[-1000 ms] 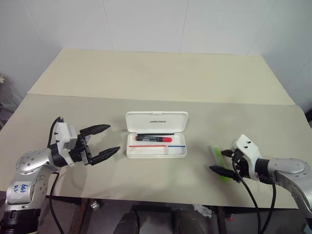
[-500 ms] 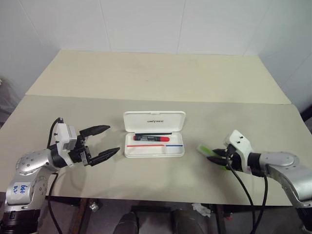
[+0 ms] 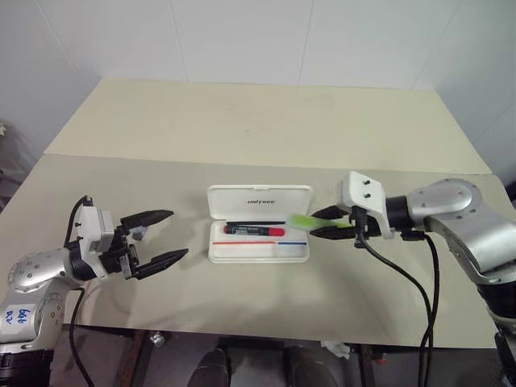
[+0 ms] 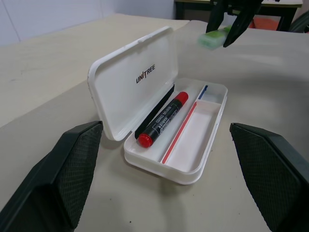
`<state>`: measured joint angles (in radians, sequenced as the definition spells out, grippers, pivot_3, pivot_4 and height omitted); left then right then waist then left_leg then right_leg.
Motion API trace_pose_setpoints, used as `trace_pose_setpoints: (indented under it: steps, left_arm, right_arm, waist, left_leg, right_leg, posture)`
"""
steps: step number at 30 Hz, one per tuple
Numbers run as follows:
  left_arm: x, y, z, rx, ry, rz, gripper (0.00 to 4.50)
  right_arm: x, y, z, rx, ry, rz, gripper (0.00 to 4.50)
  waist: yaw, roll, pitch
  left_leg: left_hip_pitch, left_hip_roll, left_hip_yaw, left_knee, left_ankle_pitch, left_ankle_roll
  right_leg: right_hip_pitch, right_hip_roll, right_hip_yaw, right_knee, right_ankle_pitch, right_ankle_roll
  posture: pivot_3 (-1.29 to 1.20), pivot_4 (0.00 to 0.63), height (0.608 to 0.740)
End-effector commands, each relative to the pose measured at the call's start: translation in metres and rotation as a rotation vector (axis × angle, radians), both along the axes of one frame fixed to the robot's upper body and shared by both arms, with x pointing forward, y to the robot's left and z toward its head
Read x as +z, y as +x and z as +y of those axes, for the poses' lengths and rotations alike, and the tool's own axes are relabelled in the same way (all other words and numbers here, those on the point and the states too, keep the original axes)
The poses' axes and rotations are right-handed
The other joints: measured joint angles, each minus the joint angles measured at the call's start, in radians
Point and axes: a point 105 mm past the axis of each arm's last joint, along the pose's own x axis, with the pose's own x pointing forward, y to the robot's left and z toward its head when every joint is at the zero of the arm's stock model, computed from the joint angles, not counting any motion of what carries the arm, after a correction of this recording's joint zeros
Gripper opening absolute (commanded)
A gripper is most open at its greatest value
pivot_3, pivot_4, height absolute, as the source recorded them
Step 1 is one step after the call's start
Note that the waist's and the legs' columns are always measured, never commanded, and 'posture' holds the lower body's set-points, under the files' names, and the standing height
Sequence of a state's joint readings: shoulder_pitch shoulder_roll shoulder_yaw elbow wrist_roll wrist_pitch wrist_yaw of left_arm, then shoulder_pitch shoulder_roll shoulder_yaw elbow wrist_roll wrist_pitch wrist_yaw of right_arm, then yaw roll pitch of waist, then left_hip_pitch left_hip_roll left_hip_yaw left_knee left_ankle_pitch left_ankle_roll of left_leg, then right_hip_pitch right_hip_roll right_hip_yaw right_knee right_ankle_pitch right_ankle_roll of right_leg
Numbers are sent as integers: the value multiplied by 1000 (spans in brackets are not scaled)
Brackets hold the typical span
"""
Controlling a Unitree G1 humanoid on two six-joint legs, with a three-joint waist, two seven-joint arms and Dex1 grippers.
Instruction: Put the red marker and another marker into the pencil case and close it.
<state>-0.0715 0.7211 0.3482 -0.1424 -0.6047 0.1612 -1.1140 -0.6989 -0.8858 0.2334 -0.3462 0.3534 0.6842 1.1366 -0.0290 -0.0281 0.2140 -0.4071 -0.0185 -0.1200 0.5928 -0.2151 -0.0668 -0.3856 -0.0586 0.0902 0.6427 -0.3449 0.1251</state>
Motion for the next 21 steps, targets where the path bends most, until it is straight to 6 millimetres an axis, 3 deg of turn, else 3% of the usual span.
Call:
trace_pose_setpoints:
  steps: [1,11,16,21]
  left_arm:
    - [7,-6,2,13,3,-41,4500]
    - [5,-20,10,40,1,-28,4500]
    - [2,-26,18,73,25,-20,4500]
    - [4,-31,28,103,50,-28,4500]
  right_arm:
    - [5,-12,24,120,-22,-24,1079]
    - [-2,-12,71,238,-66,-74,1079]
    - [-6,-20,105,302,-53,-76,1079]
    - [-10,-18,119,307,-49,-80,1079]
  waist:
    - [-3,0,0]
    - [-2,0,0]
    - [-4,0,0]
    - [-3,0,0]
  left_leg:
    - [0,0,0,0,0,0]
    - [-1,1,0,0,0,-1]
    - [-1,1,0,0,0,-2]
    - [-2,1,0,-1,0,-2]
  right_leg:
    - [0,0,0,0,0,0]
    - [-3,-1,1,3,0,0]
    - [-5,-1,1,4,0,-1]
    - [-6,-2,1,4,0,-1]
  posture:
    - [0,150,740]
    - [0,150,740]
    - [0,150,740]
    - [0,150,740]
